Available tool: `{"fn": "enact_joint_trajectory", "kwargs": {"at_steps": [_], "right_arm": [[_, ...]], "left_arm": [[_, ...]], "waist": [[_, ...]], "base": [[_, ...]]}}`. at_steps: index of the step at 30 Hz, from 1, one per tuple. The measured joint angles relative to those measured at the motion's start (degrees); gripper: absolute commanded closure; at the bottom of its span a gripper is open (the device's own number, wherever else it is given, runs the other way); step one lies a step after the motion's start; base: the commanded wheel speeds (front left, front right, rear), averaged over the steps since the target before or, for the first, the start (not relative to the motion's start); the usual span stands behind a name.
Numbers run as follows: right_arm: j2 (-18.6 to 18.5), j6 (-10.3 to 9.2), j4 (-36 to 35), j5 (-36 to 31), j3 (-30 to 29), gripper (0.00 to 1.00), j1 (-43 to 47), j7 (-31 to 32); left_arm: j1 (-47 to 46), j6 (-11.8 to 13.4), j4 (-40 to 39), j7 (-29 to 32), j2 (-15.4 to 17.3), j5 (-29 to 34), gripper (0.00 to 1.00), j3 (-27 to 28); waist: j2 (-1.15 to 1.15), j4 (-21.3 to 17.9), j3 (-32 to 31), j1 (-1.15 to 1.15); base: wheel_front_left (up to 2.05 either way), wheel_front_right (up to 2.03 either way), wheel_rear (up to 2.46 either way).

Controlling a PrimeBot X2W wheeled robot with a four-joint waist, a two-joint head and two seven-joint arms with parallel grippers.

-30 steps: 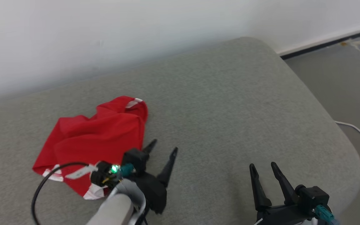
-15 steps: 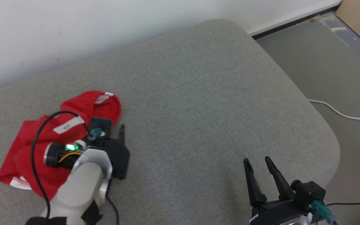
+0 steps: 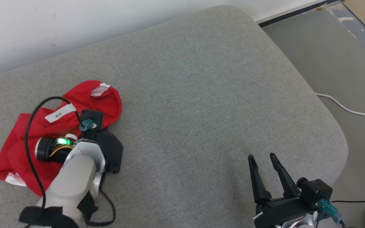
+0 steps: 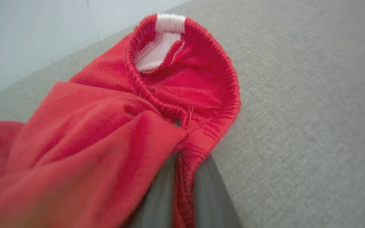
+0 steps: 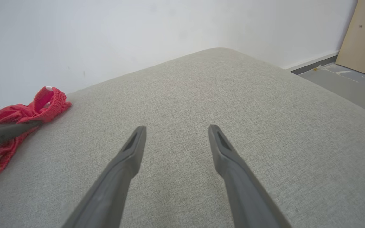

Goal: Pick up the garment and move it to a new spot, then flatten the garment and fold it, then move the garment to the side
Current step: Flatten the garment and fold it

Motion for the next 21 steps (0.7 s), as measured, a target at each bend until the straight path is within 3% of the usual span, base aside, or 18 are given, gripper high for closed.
{"fn": "enact_joint_trajectory", "kwargs": {"at_steps": [8,12,17,21], "right_arm": [[0.02,0.00,0.98,-0.07,0.01,0.00,-0.15,0.00],[0.03,0.00,1.40,-0.18,-0.11,0.00,-0.08,0.00],[-0.03,0.00,1.85,-0.99,-1.16,0.00,0.70,0.00],[0.02,0.00,1.77,-1.04,-1.34,0.00,0.88,-0.01]], "left_arm": [[-5.81,-6.86,-9.38,-8.84,-4.72,-8.84,1.00,5.57],[-6.16,-8.84,-22.58,-9.83,-4.68,-20.81,1.00,6.11],[-4.69,-8.40,-38.97,-10.24,-5.43,-35.22,1.00,2.92],[0.54,-3.27,-41.45,-10.31,-5.10,-38.95,1.00,4.36]], "waist": [[0.00,2.17,-1.37,0.00],[0.00,3.40,-2.60,0.00],[0.00,5.65,-4.05,-0.01],[0.00,8.03,-5.03,-0.01]], "base": [[0.00,0.00,0.00],[0.00,0.00,0.00],[0.00,0.00,0.00],[0.00,0.00,0.00]]}}
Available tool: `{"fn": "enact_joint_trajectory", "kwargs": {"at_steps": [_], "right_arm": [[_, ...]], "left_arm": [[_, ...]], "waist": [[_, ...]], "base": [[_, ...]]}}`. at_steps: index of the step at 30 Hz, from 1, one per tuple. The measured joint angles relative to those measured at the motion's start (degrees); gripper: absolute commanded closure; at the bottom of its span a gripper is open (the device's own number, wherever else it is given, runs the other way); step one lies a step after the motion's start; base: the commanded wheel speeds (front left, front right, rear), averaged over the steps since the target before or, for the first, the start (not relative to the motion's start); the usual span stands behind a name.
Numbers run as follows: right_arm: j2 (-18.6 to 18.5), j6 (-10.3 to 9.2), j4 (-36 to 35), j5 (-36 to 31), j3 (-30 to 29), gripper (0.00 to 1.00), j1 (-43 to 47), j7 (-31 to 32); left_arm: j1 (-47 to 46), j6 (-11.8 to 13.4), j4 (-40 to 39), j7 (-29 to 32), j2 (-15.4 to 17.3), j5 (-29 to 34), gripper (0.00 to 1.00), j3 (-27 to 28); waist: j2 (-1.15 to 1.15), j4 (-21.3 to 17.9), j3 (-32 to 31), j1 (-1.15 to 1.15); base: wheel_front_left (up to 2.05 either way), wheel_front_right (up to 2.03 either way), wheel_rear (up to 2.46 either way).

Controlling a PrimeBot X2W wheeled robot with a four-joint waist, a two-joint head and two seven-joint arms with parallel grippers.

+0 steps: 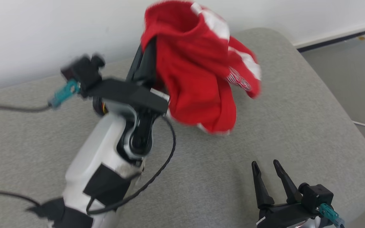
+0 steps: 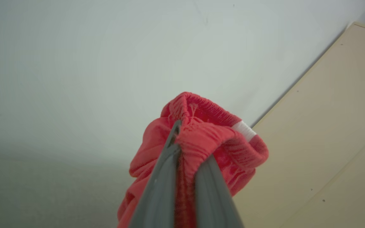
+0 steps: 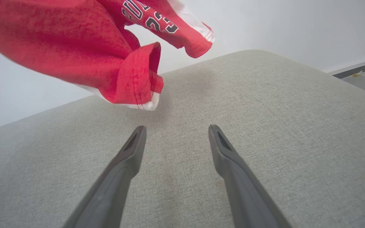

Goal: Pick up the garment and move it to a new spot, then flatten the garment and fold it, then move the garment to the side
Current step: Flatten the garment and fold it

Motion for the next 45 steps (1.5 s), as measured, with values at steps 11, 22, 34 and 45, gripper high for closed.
{"fn": "enact_joint_trajectory", "kwargs": {"at_steps": [11,22,34,45], "right_arm": [[-0.01,0.00,0.16,-0.26,0.27,0.00,0.23,0.01],[-0.01,0.00,0.45,-1.80,-1.79,0.00,0.88,0.01],[0.01,0.00,-0.43,-3.15,-3.41,0.00,1.07,0.90],[-0.01,0.00,-1.31,-2.87,-1.90,0.00,0.76,1.87]], "left_arm": [[20.60,4.99,12.30,0.01,4.19,-2.65,1.00,4.55],[30.02,0.88,9.17,0.00,4.31,-1.62,0.00,11.49],[29.72,9.93,-1.48,4.58,12.04,4.09,0.00,11.24],[15.66,19.35,3.60,28.24,11.92,5.12,0.00,2.59]], "waist": [[0.00,6.90,-1.25,0.00],[0.00,10.84,-2.37,0.00],[0.00,11.70,-3.79,0.00],[0.00,8.09,-2.97,0.01]], "base": [[0.00,0.00,0.00],[0.00,0.00,0.00],[0.00,0.00,0.00],[0.00,0.00,0.00]]}}
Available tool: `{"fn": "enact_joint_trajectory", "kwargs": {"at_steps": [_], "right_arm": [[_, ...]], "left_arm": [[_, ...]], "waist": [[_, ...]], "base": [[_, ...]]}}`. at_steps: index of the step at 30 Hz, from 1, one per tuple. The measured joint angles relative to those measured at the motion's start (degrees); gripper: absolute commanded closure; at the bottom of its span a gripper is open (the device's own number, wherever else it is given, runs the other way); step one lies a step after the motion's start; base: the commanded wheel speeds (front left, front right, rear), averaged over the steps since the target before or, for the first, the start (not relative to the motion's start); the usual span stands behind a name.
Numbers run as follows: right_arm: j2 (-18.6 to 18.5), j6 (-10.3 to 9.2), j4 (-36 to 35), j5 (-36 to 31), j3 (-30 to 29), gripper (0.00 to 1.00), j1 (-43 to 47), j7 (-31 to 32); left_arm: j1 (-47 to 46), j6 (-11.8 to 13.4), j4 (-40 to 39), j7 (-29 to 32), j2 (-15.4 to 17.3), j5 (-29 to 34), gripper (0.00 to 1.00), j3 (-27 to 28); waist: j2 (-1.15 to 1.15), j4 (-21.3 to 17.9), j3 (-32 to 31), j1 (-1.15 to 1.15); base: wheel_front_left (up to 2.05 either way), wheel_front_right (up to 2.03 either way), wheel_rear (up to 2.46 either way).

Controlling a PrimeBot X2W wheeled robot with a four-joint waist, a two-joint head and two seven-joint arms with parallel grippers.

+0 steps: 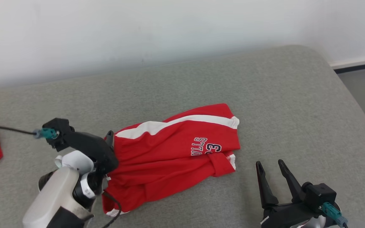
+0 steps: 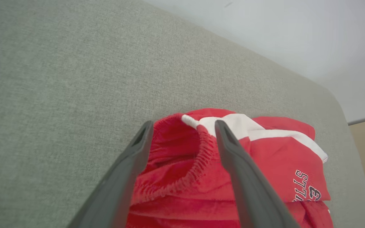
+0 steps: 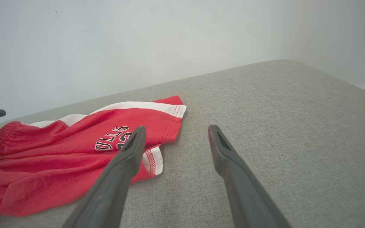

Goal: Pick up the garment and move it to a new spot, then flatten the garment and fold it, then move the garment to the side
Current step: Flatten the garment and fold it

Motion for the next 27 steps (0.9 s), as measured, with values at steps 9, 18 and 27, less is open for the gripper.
{"fn": "enact_joint_trajectory", "kwargs": {"at_steps": [9,18,27], "right_arm": [[-0.01,0.00,-1.88,-1.25,0.29,0.00,-2.44,1.74],[0.02,0.00,-2.82,-1.13,1.12,0.00,-3.11,2.53],[0.00,0.00,-3.16,-1.21,1.49,0.00,-3.96,3.30]], "left_arm": [[-6.46,4.39,5.08,8.73,0.60,0.45,0.00,-1.67],[-8.37,5.36,8.16,11.85,1.13,1.20,0.58,-3.37],[-9.17,3.02,7.43,9.98,0.02,0.74,1.00,-2.98]], "waist": [[0.00,-3.27,1.87,0.00],[0.00,-3.15,3.34,0.00],[0.01,-2.36,3.74,0.00]], "base": [[0.00,0.00,0.00],[0.00,0.00,0.00],[0.00,0.00,0.00]]}}
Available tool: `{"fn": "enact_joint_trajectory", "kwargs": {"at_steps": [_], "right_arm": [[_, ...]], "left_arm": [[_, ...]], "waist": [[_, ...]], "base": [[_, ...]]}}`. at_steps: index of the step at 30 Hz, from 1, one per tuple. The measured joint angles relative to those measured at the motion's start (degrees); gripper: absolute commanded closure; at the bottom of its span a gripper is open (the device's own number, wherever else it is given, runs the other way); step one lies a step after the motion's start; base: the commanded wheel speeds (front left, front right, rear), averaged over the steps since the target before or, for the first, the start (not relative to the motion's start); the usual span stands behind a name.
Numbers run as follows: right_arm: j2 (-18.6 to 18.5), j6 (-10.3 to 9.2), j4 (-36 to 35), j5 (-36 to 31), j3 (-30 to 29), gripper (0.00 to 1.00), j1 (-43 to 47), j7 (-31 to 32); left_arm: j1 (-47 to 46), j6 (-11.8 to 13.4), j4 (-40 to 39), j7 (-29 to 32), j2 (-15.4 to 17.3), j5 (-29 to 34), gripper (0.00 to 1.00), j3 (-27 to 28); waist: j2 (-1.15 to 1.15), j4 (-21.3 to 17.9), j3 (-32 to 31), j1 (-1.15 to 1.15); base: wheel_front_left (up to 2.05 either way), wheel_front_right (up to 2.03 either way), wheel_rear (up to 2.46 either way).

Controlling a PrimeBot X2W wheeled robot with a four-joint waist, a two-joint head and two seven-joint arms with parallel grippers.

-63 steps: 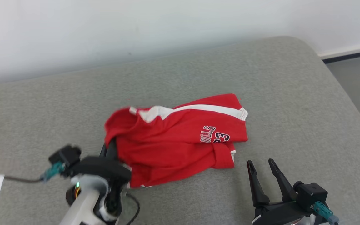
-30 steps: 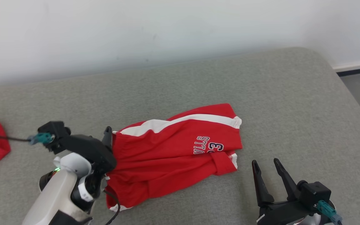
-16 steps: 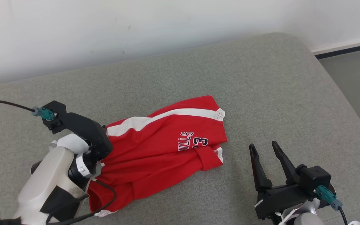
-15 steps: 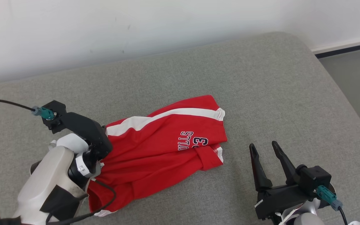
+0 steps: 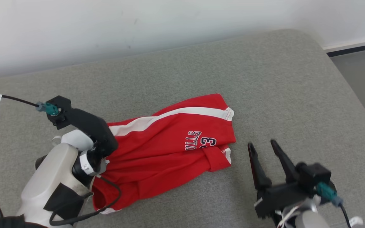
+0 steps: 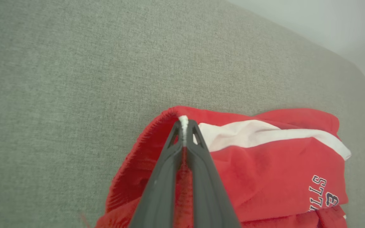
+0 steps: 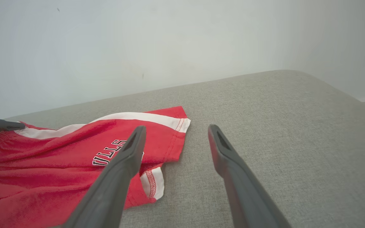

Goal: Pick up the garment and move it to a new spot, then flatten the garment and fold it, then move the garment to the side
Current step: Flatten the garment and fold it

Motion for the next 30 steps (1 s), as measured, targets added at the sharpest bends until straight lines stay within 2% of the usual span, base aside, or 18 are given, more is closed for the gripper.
{"fn": "enact_joint_trajectory", "kwargs": {"at_steps": [7,15,20,28,30], "right_arm": [[-0.58,0.00,-2.90,-2.43,-0.37,0.00,-7.82,6.04],[-2.21,0.00,1.01,-2.60,-11.00,0.00,-15.54,26.40],[-2.10,0.00,5.27,-2.52,-13.17,0.00,-19.13,34.55],[-1.51,0.00,12.83,-5.67,-15.64,0.00,-23.34,37.06],[-1.21,0.00,14.63,-6.22,-15.72,0.04,-24.27,37.05]], "left_arm": [[2.90,-1.81,-4.47,-5.11,-1.08,-0.82,1.00,1.40],[7.39,-3.01,-11.20,-9.59,-2.91,-0.96,1.00,0.94],[7.47,-3.75,-12.74,-10.44,-4.08,-0.29,1.00,-0.32],[6.88,-4.61,-12.09,-11.46,-5.23,0.46,1.00,-1.41],[6.72,-4.79,-11.92,-11.52,-5.36,0.54,1.00,-1.62]], "waist": [[0.00,2.02,0.53,0.00],[0.00,6.11,1.39,0.00],[0.00,8.70,2.58,0.00],[0.00,10.60,5.29,0.00],[0.00,10.93,5.73,0.00]], "base": [[0.00,0.00,0.00],[0.00,0.00,0.00],[0.00,0.00,0.00],[0.00,0.00,0.00],[0.00,0.00,0.00]]}}
